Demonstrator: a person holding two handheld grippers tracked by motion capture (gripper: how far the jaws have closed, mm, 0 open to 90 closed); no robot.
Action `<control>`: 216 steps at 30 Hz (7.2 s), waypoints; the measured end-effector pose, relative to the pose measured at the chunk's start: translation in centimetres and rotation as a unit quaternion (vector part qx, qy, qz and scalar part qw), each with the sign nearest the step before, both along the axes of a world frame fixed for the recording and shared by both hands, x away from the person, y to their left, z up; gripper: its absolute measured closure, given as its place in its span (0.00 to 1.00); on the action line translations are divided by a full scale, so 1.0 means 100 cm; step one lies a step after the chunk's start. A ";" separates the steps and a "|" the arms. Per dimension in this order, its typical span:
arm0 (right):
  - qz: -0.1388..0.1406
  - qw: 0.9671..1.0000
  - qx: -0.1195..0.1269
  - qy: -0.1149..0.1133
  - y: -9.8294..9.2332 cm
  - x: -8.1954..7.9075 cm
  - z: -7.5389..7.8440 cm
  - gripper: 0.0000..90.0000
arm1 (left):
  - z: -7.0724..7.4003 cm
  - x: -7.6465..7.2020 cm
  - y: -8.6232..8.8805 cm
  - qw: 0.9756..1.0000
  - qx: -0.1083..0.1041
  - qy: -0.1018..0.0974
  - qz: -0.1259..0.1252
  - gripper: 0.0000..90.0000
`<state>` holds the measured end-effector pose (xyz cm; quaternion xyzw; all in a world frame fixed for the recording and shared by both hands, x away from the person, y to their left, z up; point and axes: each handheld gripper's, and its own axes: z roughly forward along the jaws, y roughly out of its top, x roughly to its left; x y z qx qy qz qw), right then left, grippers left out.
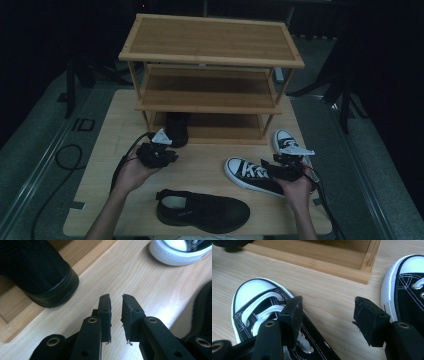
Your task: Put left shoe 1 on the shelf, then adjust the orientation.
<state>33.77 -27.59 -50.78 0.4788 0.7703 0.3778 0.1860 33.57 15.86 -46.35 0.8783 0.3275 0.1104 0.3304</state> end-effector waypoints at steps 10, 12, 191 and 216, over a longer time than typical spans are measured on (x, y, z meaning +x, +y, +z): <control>0.001 1.000 0.000 0.001 0.000 0.001 0.000 0.45 | 0.023 -0.022 0.002 0.999 -0.007 0.001 -0.033 0.86; 0.002 1.000 0.000 0.001 0.000 0.001 0.000 0.45 | 0.026 -0.024 0.000 0.999 -0.013 0.002 -0.041 0.86; 0.003 1.000 -0.003 0.004 0.001 0.001 0.000 0.45 | -0.062 -0.077 0.045 0.994 0.041 0.092 0.032 1.00; 0.004 1.000 -0.002 0.003 0.000 0.001 0.000 0.45 | -0.060 -0.076 -0.054 0.986 0.050 0.091 -0.129 0.99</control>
